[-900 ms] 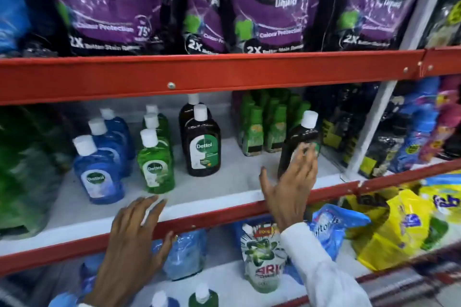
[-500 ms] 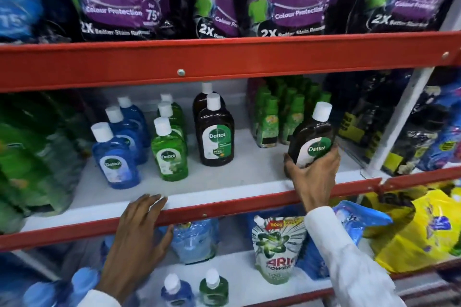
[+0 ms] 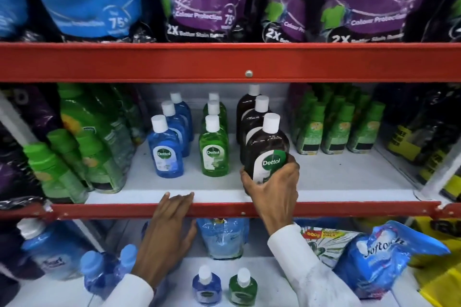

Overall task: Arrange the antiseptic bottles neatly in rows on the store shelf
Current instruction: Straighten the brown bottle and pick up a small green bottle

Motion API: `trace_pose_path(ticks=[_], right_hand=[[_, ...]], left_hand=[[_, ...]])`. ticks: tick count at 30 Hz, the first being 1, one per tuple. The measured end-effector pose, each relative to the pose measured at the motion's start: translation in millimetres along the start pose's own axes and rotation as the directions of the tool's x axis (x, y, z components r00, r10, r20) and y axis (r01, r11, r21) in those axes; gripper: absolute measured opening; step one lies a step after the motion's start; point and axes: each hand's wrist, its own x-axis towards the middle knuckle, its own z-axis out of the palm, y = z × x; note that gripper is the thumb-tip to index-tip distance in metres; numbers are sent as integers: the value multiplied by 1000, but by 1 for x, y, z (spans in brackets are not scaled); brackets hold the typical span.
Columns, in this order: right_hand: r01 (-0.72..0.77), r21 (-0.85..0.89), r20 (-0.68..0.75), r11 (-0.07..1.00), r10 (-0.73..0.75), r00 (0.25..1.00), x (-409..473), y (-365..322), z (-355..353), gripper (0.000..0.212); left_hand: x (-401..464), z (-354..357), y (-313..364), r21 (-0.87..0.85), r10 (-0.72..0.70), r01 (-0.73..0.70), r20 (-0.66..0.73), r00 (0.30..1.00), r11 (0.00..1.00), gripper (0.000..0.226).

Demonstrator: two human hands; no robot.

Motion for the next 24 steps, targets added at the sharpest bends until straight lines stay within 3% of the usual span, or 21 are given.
trace_pose_path(ticks=[5, 11, 13, 15, 17, 19, 21, 23, 24], right_hand=[[-8, -24, -26, 1000, 8, 1000, -7, 0, 3, 105], [16, -24, -17, 1000, -16, 1000, -16, 4, -7, 118], [112, 42, -47, 993, -110, 993, -30, 12, -15, 107], [267, 130, -41, 955, -263, 964, -52, 28, -26, 78], [377, 185, 102, 908, -399, 911, -74, 53, -31, 45], [346, 173, 407, 922, -387, 827, -87, 84, -26, 37], [249, 21, 731, 968, -184, 657, -97, 112, -15, 58], [234, -108, 869, 966, -23, 494, -106, 131, 0, 77], [243, -145, 892, 959, 20, 452, -111, 137, 7, 77]], left_hand=[[-2, -3, 3, -30, 13, -14, -19, 1000, 999, 58], [-1, -4, -5, 67, 56, -55, -22, 998, 996, 56], [-4, -5, -14, 83, 36, -34, -23, 999, 996, 54], [-5, -7, -20, 86, 37, -34, -26, 999, 996, 53], [-6, -8, -23, 83, 44, -42, -21, 999, 996, 52], [-6, -8, -22, 61, 37, -35, -33, 999, 998, 51], [-5, -8, -18, 36, 26, -24, -56, 998, 999, 50], [-6, -7, -17, 24, 26, -24, -68, 997, 999, 51], [-7, -7, -17, 20, 27, -25, -67, 997, 999, 51]])
